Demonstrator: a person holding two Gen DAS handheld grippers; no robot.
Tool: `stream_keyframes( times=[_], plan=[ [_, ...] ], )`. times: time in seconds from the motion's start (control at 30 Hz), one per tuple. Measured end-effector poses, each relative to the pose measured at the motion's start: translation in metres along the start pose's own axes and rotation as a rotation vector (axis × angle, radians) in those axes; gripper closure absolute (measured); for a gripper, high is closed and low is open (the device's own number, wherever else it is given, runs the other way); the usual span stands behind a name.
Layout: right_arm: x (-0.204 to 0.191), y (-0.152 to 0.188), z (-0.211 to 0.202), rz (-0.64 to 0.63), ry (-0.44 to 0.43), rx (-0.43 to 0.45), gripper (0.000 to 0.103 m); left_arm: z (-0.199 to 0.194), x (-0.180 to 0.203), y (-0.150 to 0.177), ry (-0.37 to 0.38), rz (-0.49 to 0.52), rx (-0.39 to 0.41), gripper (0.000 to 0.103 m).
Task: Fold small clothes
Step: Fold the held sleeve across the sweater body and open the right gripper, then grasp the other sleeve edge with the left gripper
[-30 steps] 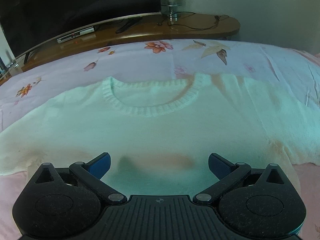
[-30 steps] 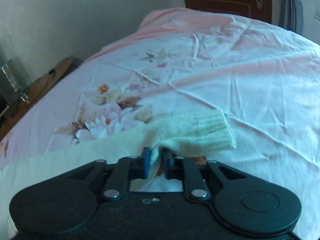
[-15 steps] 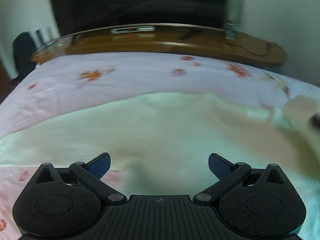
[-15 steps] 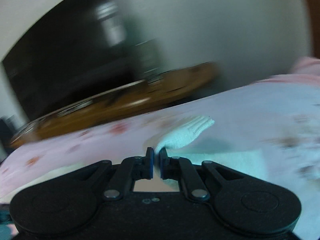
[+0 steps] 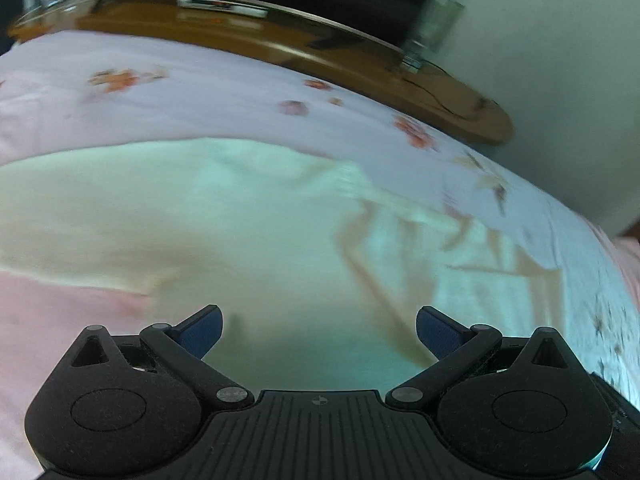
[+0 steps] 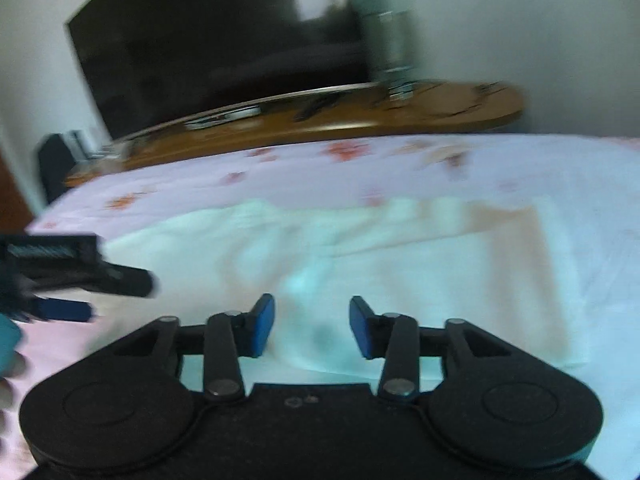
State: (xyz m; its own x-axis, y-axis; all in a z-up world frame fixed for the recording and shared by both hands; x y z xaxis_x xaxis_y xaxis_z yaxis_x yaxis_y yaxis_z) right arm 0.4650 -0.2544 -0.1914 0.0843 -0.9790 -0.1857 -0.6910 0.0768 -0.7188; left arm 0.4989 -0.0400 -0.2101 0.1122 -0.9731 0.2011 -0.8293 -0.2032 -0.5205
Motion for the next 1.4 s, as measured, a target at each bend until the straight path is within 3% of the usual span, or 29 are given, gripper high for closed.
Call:
stream_keyframes(
  times=[0.07, 0.13, 0.33, 0.37, 0.47, 0.53, 0.63, 0.7, 0.8, 0.9, 1.03, 1.3, 1.4],
  plan=[
    [0.012, 0.006, -0.004, 0.026, 0.02, 0.003, 0.051, 0.007, 0.021, -0.001, -0.006, 0.041, -0.012, 0.0],
    [0.021, 0.006, -0.001, 0.105, -0.05, -0.019, 0.051, 0.011, 0.029, -0.006, -0.013, 0.025, -0.021, 0.0],
    [-0.012, -0.002, 0.046, 0.196, -0.213, -0.088, 0.057, 0.004, -0.005, -0.031, -0.173, -0.013, 0.036, 0.0],
    [-0.019, -0.001, 0.054, 0.212, -0.23, -0.112, 0.06, 0.001, -0.016, -0.034, -0.194, -0.03, 0.04, 0.0],
    [-0.039, -0.001, 0.076, 0.237, -0.265, -0.147, 0.091, -0.005, -0.045, -0.035, -0.23, -0.076, 0.051, 0.0],
    [-0.058, -0.004, 0.075, 0.207, -0.285, -0.121, 0.091, -0.01, -0.061, -0.033, -0.233, -0.103, 0.051, 0.0],
    [-0.105, -0.003, 0.054, -0.01, -0.33, -0.064, 0.089, -0.018, -0.081, -0.026, -0.221, -0.147, 0.041, 0.0],
    [-0.132, 0.009, 0.045, -0.123, -0.387, -0.103, 0.072, -0.021, -0.09, -0.017, -0.222, -0.17, 0.029, 0.0],
    [-0.131, 0.019, 0.031, -0.119, -0.411, -0.118, 0.074, -0.017, -0.096, -0.001, -0.19, -0.193, -0.018, 0.0],
    [-0.106, 0.019, 0.011, -0.102, -0.339, -0.08, 0.073, -0.013, -0.087, 0.015, -0.131, -0.195, -0.056, 0.0],
    [-0.063, 0.024, -0.016, -0.14, -0.17, -0.034, 0.068, -0.006, -0.07, 0.033, -0.057, -0.206, -0.099, 0.0],
    [0.008, 0.043, -0.032, -0.126, 0.087, -0.013, 0.062, -0.015, -0.071, 0.049, -0.019, -0.332, -0.019, 0.001],
    [0.025, 0.051, -0.036, -0.074, 0.107, -0.02, 0.06, -0.022, -0.065, 0.056, 0.01, -0.354, -0.006, 0.028]
  ],
)
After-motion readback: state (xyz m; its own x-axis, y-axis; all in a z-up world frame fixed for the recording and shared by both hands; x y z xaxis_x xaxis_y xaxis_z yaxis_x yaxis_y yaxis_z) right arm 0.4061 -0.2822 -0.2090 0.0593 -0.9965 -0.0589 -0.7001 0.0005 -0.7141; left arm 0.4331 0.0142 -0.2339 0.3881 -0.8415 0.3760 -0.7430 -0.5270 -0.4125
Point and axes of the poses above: each gripper's, at about its wrist camera, not at the fingertips, and z roughly the way its jaws point, x to its right, y to its underside, the point moved 6 cm from there along z, roughly the way its jaws point, and after that the axes turned 5 degrees about -y, right-handed, at the moved point
